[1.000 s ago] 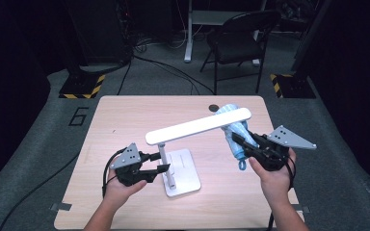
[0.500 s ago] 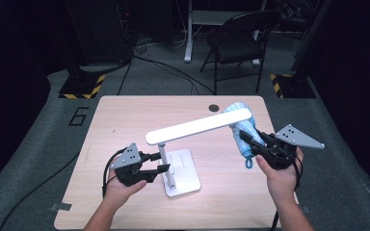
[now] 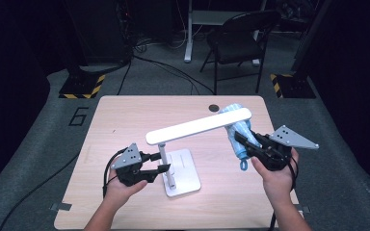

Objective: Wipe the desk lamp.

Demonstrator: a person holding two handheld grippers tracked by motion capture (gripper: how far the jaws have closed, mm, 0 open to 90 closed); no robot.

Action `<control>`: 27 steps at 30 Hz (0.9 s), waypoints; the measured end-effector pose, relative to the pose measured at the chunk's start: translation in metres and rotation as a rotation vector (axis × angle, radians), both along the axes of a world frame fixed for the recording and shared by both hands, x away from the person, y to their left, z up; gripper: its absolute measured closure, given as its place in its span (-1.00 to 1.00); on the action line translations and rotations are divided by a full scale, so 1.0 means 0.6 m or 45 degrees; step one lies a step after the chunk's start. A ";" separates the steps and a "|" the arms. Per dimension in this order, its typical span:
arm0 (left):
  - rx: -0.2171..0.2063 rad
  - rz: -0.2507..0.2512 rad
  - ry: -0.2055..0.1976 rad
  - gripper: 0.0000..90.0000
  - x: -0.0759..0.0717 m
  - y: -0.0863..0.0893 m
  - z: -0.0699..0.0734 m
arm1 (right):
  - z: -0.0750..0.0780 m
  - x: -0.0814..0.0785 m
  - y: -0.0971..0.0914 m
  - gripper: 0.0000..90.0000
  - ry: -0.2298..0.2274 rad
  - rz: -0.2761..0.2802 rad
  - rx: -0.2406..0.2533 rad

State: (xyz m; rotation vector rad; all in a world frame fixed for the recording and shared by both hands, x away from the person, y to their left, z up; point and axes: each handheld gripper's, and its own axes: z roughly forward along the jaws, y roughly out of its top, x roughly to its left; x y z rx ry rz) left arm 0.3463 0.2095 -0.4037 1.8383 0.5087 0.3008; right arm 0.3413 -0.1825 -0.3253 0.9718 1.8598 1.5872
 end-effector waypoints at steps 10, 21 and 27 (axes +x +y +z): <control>0.015 -0.001 -0.014 0.16 0.002 -0.004 0.001 | 0.003 -0.007 0.039 0.51 -0.006 0.088 -0.024; 0.001 0.001 -0.002 0.16 0.001 -0.011 -0.001 | 0.006 -0.016 0.091 0.51 -0.003 0.195 -0.035; 0.006 0.007 -0.009 0.16 0.003 -0.014 -0.001 | 0.006 -0.018 0.115 0.51 -0.002 0.249 -0.046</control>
